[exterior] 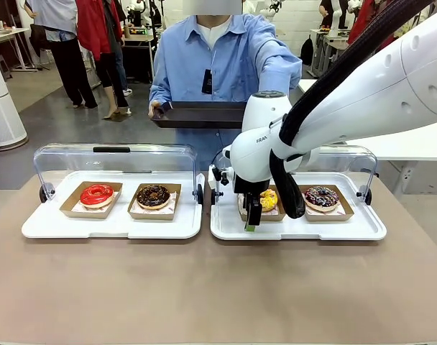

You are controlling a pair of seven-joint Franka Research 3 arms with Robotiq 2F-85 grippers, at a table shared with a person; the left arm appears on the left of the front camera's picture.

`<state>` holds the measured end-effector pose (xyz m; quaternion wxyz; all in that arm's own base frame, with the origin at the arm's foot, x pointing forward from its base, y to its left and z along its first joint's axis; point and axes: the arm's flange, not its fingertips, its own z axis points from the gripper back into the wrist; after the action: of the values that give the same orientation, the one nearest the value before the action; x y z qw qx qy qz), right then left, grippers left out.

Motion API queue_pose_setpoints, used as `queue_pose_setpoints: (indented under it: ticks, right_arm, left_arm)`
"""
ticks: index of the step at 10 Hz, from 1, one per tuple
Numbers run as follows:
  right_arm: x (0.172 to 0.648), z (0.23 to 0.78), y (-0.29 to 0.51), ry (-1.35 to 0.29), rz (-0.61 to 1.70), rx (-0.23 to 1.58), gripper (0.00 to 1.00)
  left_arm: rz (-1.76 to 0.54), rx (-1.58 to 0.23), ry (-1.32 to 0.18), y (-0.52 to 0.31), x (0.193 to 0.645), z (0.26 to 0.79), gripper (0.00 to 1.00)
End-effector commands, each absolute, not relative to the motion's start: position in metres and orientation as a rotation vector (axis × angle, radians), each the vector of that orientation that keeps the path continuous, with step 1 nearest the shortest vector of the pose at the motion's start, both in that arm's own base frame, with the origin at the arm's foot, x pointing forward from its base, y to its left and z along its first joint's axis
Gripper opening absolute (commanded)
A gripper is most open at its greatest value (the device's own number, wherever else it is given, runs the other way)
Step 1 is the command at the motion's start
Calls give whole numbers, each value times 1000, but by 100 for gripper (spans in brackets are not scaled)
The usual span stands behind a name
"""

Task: Provide the desired donut to the person.
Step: Pick up and lift the Paper togo box containing the Donut pointed at by the person.

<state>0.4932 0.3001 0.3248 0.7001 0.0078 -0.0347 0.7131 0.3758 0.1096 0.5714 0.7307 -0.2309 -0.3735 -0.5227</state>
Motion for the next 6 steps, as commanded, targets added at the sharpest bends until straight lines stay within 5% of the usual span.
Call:
queue_pose_setpoints:
  ticks: [1,2,4,5,6]
  right_arm:
    - [499,319,301,-102,1581,-37,41]
    - [499,318,301,-105,1586,-36,0]
    - [498,318,301,-111,1589,-40,0]
    - [498,318,301,-112,1588,-40,14]
    - [498,317,300,-110,1587,-37,4]
  left_arm:
    - [-1146,-520,-831,109,375,572,100]
    - [-1146,-520,-831,109,375,572,100]
    - [-1146,-520,-831,109,375,572,100]
    - [-1146,-520,-831,109,375,572,100]
    - [-1146,-520,-831,109,375,572,100]
